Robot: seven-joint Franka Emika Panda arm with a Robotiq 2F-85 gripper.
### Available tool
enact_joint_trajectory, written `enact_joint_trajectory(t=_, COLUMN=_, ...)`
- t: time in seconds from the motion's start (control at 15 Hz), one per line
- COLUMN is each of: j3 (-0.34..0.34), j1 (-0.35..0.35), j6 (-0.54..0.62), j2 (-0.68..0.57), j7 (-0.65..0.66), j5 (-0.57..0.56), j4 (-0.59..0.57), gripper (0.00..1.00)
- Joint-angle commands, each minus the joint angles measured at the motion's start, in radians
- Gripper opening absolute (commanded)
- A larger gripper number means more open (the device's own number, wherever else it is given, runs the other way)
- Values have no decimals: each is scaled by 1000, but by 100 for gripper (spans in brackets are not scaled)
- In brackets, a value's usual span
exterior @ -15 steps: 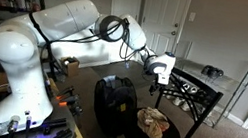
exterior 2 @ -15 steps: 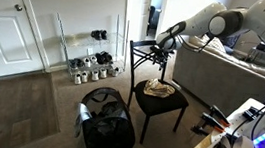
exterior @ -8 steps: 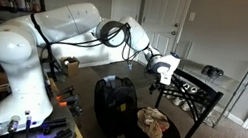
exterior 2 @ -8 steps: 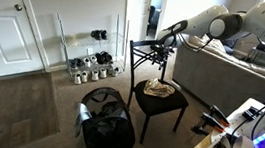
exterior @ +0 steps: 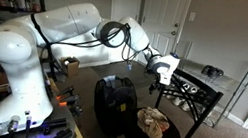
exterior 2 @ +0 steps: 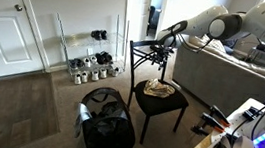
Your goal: Put the peach shirt in the laundry basket
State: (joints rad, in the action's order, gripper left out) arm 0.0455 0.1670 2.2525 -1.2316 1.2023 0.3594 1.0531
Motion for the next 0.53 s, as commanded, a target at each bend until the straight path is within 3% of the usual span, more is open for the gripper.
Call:
enact_joint_trajectory(t=0.0, j3=6, j1=-5, j6=39, j2=-70, j7=29, j5=-1, j4=-54, gripper=100)
enact_joint_trajectory(t=0.47, j3=15, j1=22, j6=-10, j2=-232, j7=82, j5=-9, j4=-178, gripper=100)
